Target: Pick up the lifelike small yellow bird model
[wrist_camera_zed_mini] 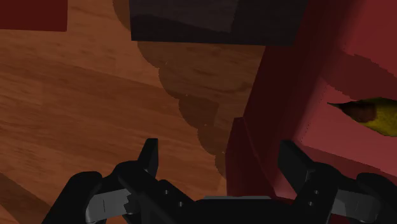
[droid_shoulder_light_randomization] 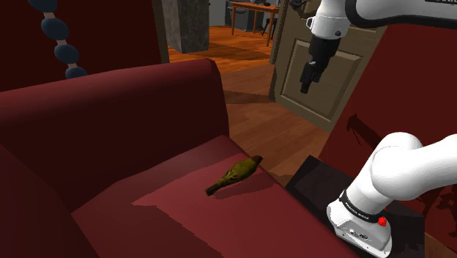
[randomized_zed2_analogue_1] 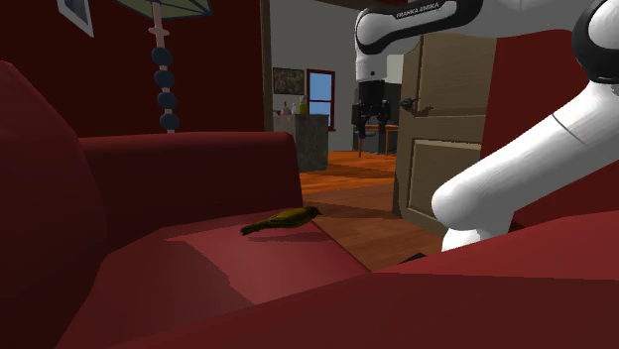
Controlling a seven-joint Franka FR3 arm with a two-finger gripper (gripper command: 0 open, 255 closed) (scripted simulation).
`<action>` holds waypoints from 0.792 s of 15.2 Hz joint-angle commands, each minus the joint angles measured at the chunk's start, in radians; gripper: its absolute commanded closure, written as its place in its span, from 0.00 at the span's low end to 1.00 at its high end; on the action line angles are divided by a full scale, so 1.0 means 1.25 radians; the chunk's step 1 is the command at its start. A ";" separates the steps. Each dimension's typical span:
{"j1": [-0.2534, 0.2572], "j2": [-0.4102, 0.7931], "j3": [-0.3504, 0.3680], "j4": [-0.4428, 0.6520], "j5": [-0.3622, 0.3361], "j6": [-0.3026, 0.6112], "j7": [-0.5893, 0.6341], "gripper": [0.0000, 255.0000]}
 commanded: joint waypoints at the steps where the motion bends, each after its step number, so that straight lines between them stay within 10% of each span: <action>1: 0.000 0.000 0.000 0.000 0.000 0.000 0.000 0.00; 12: 0.130 0.119 0.112 -0.066 0.012 0.215 -0.085 0.00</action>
